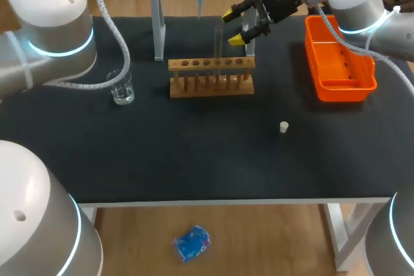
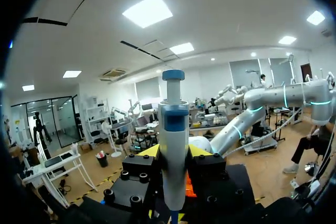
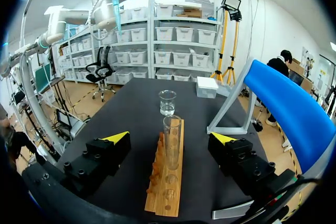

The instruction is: Invert the test tube, pick up the pipette, mount the tip to pipette, aspirate from beaker and dispense into the tube, eject the tip, return the pipette, and cap with the stopper.

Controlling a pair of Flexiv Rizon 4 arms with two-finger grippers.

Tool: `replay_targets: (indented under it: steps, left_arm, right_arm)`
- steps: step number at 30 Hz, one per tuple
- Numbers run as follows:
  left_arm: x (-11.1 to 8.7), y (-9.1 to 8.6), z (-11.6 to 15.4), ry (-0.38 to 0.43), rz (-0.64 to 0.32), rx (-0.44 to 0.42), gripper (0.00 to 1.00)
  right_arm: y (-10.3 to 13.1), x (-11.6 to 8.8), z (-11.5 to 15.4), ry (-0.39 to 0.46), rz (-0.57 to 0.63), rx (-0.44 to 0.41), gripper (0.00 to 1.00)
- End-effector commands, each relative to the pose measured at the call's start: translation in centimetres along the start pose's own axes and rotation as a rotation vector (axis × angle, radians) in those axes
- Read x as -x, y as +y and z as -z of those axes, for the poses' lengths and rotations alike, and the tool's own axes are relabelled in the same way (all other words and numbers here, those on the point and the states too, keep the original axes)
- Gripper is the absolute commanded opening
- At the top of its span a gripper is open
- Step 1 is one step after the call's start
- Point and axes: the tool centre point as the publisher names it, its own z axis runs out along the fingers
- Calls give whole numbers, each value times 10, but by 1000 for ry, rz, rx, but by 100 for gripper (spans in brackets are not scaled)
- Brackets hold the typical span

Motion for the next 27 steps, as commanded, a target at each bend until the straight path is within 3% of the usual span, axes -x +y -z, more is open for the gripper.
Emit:
replay_targets:
  steps: [1,24,26,27]
  left_arm:
    - [12,7,-37,90,-7,-27,0]
    - [12,7,-37,90,-7,-27,0]
    - [12,12,-39,121,3,-64,0]
    - [13,15,-39,119,-14,-38,0]
  right_arm:
    - [0,1,1,4,1,-2,100]
    - [0,1,1,4,1,-2,100]
    - [0,1,1,4,1,-2,100]
    - [0,1,1,4,1,-2,100]
